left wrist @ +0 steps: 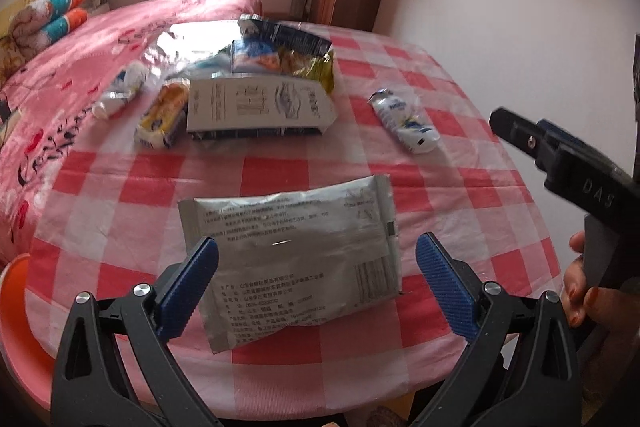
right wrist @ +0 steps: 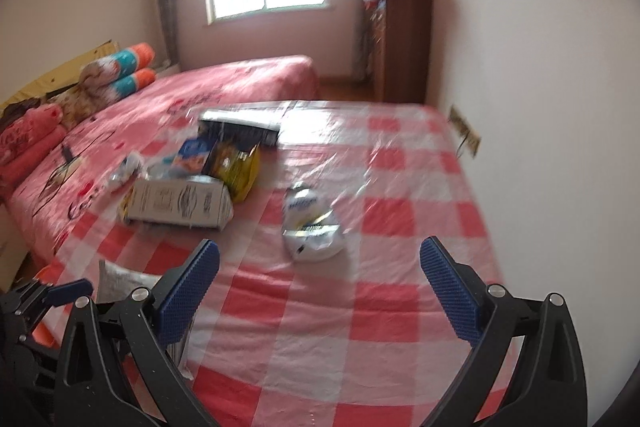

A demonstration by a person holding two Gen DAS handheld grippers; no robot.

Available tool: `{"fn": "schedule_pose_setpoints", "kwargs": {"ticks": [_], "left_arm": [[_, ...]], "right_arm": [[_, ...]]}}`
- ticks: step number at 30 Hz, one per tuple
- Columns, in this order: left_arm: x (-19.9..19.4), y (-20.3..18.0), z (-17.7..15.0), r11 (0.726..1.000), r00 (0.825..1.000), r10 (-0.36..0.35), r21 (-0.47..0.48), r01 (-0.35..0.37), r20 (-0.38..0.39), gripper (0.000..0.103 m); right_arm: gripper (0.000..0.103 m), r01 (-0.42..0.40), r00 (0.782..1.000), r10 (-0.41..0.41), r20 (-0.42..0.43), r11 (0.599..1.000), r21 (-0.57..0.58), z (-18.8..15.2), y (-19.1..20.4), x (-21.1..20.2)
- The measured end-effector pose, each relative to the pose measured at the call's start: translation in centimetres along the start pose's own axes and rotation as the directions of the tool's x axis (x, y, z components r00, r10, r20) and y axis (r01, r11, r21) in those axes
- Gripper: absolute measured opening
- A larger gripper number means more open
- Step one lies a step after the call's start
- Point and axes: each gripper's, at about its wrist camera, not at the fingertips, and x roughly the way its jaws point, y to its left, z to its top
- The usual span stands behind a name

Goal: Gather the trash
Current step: 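Close the right gripper on the white MAGICDAY bottle while the left gripper lifts the grey pouch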

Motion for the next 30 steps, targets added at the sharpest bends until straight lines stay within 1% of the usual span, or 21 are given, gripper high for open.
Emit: {"fn": "schedule_pose_setpoints", "kwargs": {"ticks": [3, 6, 8, 13, 15, 18, 20, 21, 23, 24, 25, 27, 30], "left_arm": [[1.1, 0.5, 0.1, 1.000, 0.999, 0.001, -0.024, -0.002, -0.032, 0.099], [1.7, 0.9, 0.0, 1.000, 0.999, 0.002, -0.029, -0.004, -0.046, 0.099], [1.9, 1.0, 0.1, 1.000, 0.999, -0.006, -0.016, 0.005, -0.045, 0.099], [1.7, 1.4, 0.0, 0.995, 0.999, -0.029, 0.099, 0.032, -0.026, 0.099], [1.1, 1.6, 0.1, 0.987, 0.999, -0.045, 0.153, 0.046, -0.013, 0.099], [0.1, 2.1, 0.8, 0.967, 0.998, -0.058, 0.250, 0.054, 0.008, 0.099], [-0.2, 2.4, 1.3, 0.939, 0.997, -0.074, 0.337, 0.070, 0.001, 0.099], [-0.2, 2.3, 1.4, 0.920, 0.997, -0.072, 0.386, 0.069, -0.006, 0.099], [0.0, 1.9, 1.4, 0.889, 0.997, -0.072, 0.453, 0.068, -0.009, 0.099], [0.0, 1.7, 1.5, 0.866, 0.996, -0.089, 0.492, 0.088, -0.022, 0.099], [0.0, 1.5, 1.3, 0.852, 0.994, -0.101, 0.514, 0.104, -0.033, 0.099], [0.1, 0.9, 0.9, 0.805, 0.991, -0.122, 0.578, 0.131, -0.055, 0.099], [0.7, -0.3, 0.1, 0.705, 0.992, -0.103, 0.699, 0.121, -0.068, 0.099]], "right_arm": [[0.099, -0.026, 0.999, 0.025, -0.048, 1.000, -0.010, -0.5, 0.2, 1.4], [0.099, -0.085, 0.990, 0.088, -0.110, 0.996, 0.028, -0.9, 0.0, 2.9], [0.099, -0.102, 0.985, 0.108, -0.136, 0.993, 0.050, -1.1, -0.2, 3.7], [0.099, -0.106, 0.975, 0.122, -0.188, 0.990, 0.093, -1.6, -1.1, 5.4], [0.099, -0.116, 0.968, 0.140, -0.206, 0.985, 0.125, -1.7, -1.7, 6.0], [0.099, -0.142, 0.957, 0.177, -0.228, 0.977, 0.159, -1.7, -2.1, 6.7], [0.099, -0.141, 0.958, 0.172, -0.229, 0.979, 0.146, -1.5, -1.9, 6.9], [0.099, -0.143, 0.958, 0.172, -0.228, 0.980, 0.138, -1.2, -1.8, 7.0], [0.099, -0.153, 0.957, 0.179, -0.227, 0.980, 0.127, -0.7, -1.4, 7.2], [0.099, -0.156, 0.957, 0.180, -0.227, 0.980, 0.120, -0.5, -1.2, 7.3], [0.099, -0.158, 0.957, 0.180, -0.229, 0.981, 0.111, -0.2, -1.1, 7.6], [0.099, -0.165, 0.954, 0.185, -0.236, 0.981, 0.100, 0.2, -0.8, 8.2], [0.099, -0.178, 0.947, 0.201, -0.252, 0.978, 0.112, 0.6, -0.9, 9.5]]}}
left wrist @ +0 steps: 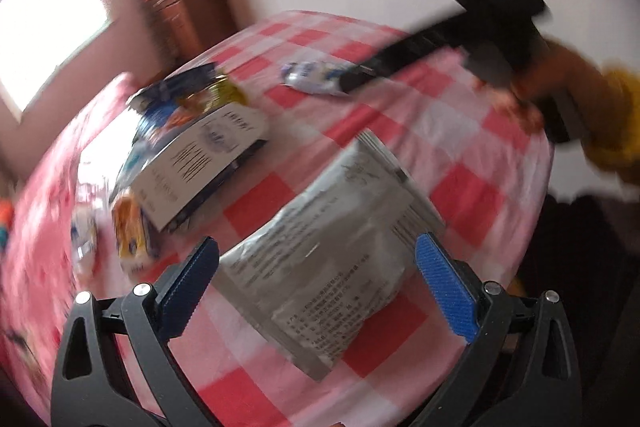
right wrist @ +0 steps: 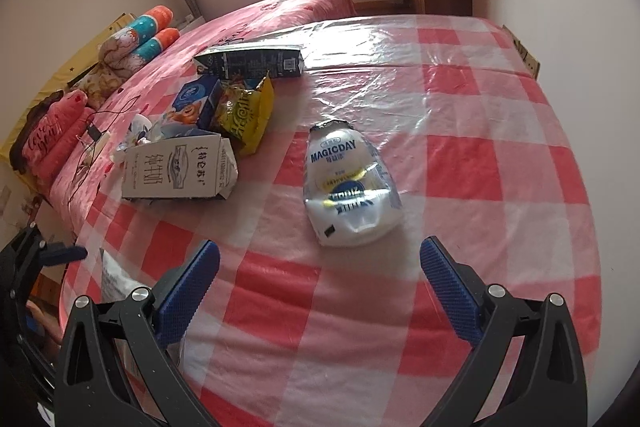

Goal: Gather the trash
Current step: 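Close the right gripper on the white MAGICDAY bottle while the left gripper lifts the grey pouch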

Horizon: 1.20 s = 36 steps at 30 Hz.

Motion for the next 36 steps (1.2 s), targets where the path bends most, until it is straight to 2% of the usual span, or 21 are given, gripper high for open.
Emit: {"fn": "schedule_pose_setpoints", "kwargs": {"ticks": [2, 7, 12, 17, 20, 23, 28, 29, 30, 31, 36], "left_arm": [[0.7, -0.3, 0.2, 0.999, 1.000, 0.005, 0.045, -0.004, -0.021, 0.099], [1.8, -0.6, 0.6, 0.992, 0.999, -0.039, 0.118, 0.042, -0.032, 0.099], [3.1, -0.2, 1.2, 0.988, 0.992, -0.119, 0.090, 0.122, -0.039, 0.099], [4.4, 1.1, 1.5, 0.981, 0.981, -0.194, -0.023, 0.193, -0.030, 0.099], [5.0, 1.8, 1.5, 0.973, 0.978, -0.209, -0.106, 0.205, -0.020, 0.099], [5.6, 1.9, 1.6, 0.966, 0.979, -0.202, -0.169, 0.196, -0.021, 0.099], [5.7, 2.0, 1.3, 0.952, 0.989, -0.144, -0.277, 0.130, -0.031, 0.097], [5.6, 2.0, 1.2, 0.946, 0.991, -0.132, -0.301, 0.117, -0.031, 0.096], [5.5, 2.1, 1.0, 0.939, 0.992, -0.123, -0.327, 0.109, -0.024, 0.089], [5.3, 2.3, 0.8, 0.932, 0.992, -0.121, -0.347, 0.108, -0.016, 0.080], [4.9, 3.0, 0.3, 0.892, 0.997, -0.079, -0.446, 0.069, -0.003, 0.073]], "right_arm": [[0.099, -0.005, 1.000, 0.005, -0.007, 1.000, 0.009, 0.4, -0.3, 0.6], [0.099, -0.002, 1.000, 0.002, -0.011, 1.000, 0.014, 1.6, -0.5, 1.6], [0.099, 0.023, 0.999, -0.023, -0.025, 1.000, -0.009, 2.7, -0.2, 3.0], [0.099, 0.086, 0.996, -0.089, -0.030, 0.993, -0.077, 2.8, 0.2, 4.7], [0.099, 0.119, 0.992, -0.122, -0.020, 0.988, -0.103, 2.8, 0.4, 5.1], [0.099, 0.143, 0.989, -0.145, -0.006, 0.982, -0.121, 2.8, 0.5, 5.3], [0.097, 0.169, 0.986, -0.169, 0.006, 0.978, -0.126, 2.6, 0.7, 5.4], [0.095, 0.173, 0.985, -0.173, 0.008, 0.977, -0.123, 2.6, 0.8, 5.4], [0.092, 0.184, 0.983, -0.184, 0.010, 0.975, -0.124, 2.6, 0.8, 5.3], [0.085, 0.206, 0.978, -0.206, 0.017, 0.969, -0.134, 2.5, 1.0, 5.3], [0.069, 0.220, 0.976, -0.217, 0.038, 0.962, -0.163, 1.6, 2.0, 4.7]]}}
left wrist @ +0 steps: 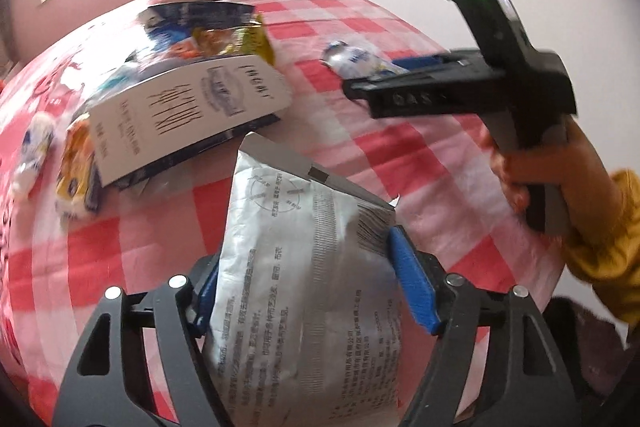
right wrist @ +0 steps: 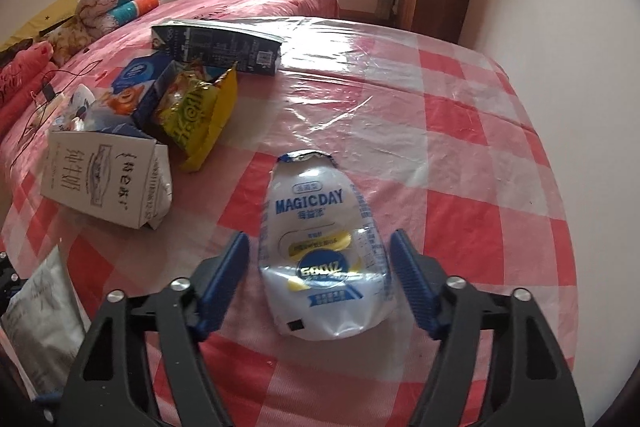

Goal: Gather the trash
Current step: 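Close the right gripper on the white MAGICDAY bottle while the left gripper lifts the grey pouch, then carry the grey pouch and white bottle toward the orange bucket with both grippers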

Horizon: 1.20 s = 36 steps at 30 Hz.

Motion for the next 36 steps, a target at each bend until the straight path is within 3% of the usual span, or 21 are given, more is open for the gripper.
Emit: {"fn": "schedule_pose_setpoints", "kwargs": {"ticks": [2, 15, 27, 29, 34, 36], "left_arm": [[0.0, 0.3, 0.0, 0.999, 1.000, 0.010, -0.042, -0.010, 0.008, 0.072], [-1.8, 2.4, -0.9, 0.977, 0.997, 0.054, -0.208, -0.043, 0.047, 0.059], [-3.8, 4.4, -2.1, 0.959, 0.994, 0.069, -0.281, -0.042, 0.087, 0.047], [-3.9, 4.4, -2.3, 0.960, 0.994, 0.076, -0.274, -0.051, 0.081, 0.048], [-4.0, 3.4, -2.8, 0.968, 0.984, 0.172, -0.194, -0.160, 0.042, 0.077], [-4.2, 2.6, -3.3, 0.971, 0.978, 0.203, -0.139, -0.196, 0.045, 0.080]], "right_arm": [[0.062, 0.000, 1.000, 0.000, 0.007, 1.000, 0.004, -0.2, 0.1, -0.3], [0.062, -0.061, 0.998, 0.060, 0.019, 0.997, 0.050, -2.6, 0.2, -2.5], [0.062, -0.155, 0.987, 0.150, 0.062, 0.984, 0.091, -4.0, 1.7, -5.9], [0.062, -0.157, 0.986, 0.152, 0.063, 0.985, 0.073, -4.1, 2.5, -6.3], [0.062, -0.160, 0.985, 0.157, 0.064, 0.986, 0.042, -4.4, 3.7, -6.9], [0.062, -0.166, 0.985, 0.163, 0.063, 0.985, 0.040, -4.5, 4.0, -7.1]]}}
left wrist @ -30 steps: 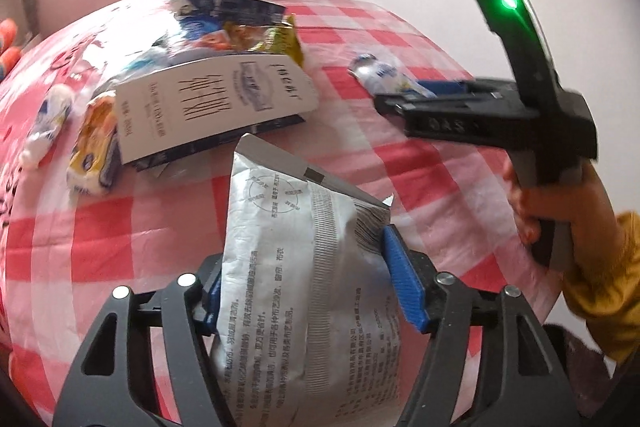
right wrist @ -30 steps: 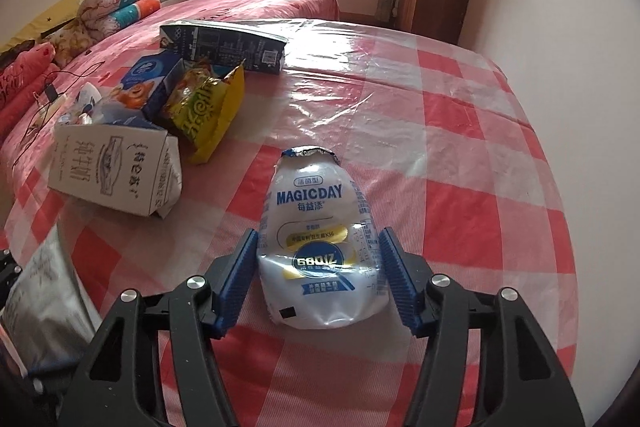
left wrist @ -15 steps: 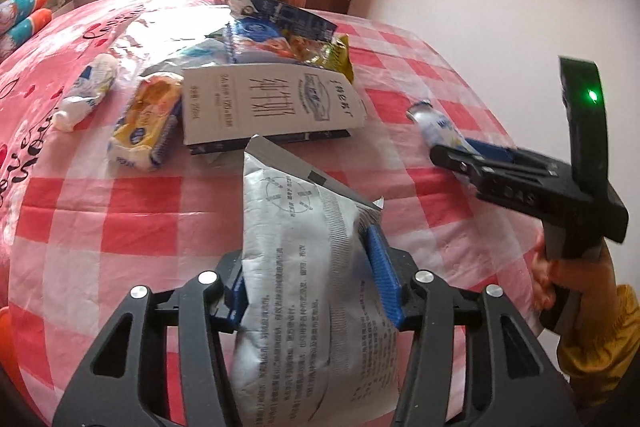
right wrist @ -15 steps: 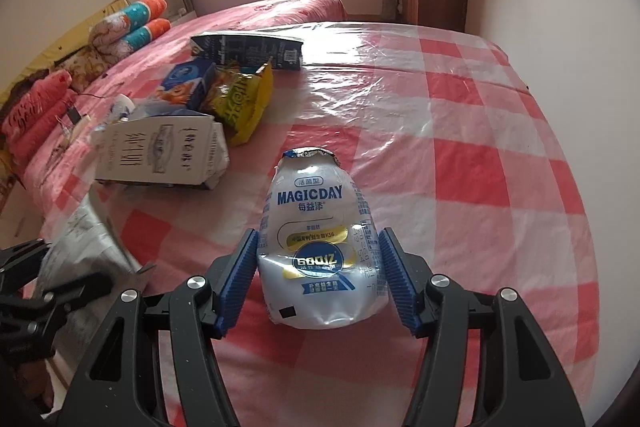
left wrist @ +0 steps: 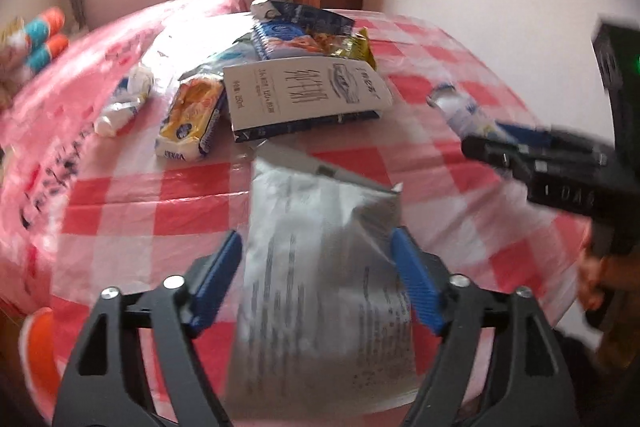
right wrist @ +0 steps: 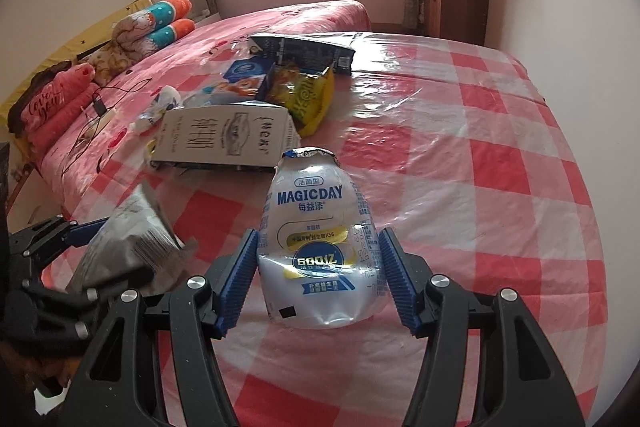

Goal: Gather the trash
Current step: 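Carry the grey pouch and white bottle toward the orange bucket with both grippers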

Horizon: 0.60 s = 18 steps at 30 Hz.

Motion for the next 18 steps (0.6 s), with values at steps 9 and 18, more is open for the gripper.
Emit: {"fn": "schedule_pose_setpoints", "kwargs": {"ticks": [9, 18], "left_arm": [[-0.6, -1.4, -0.9, 0.993, 0.996, 0.084, 0.082, -0.088, 0.043, 0.080], [-0.2, -1.3, -2.0, 0.992, 1.000, -0.003, 0.129, 0.002, 0.006, 0.092]], "right_arm": [[0.062, -0.015, 1.000, 0.014, -0.006, 1.000, -0.028, -0.6, 1.3, -0.7], [0.062, -0.018, 1.000, 0.017, -0.009, 1.000, -0.025, -0.9, 1.3, -1.1]]}}
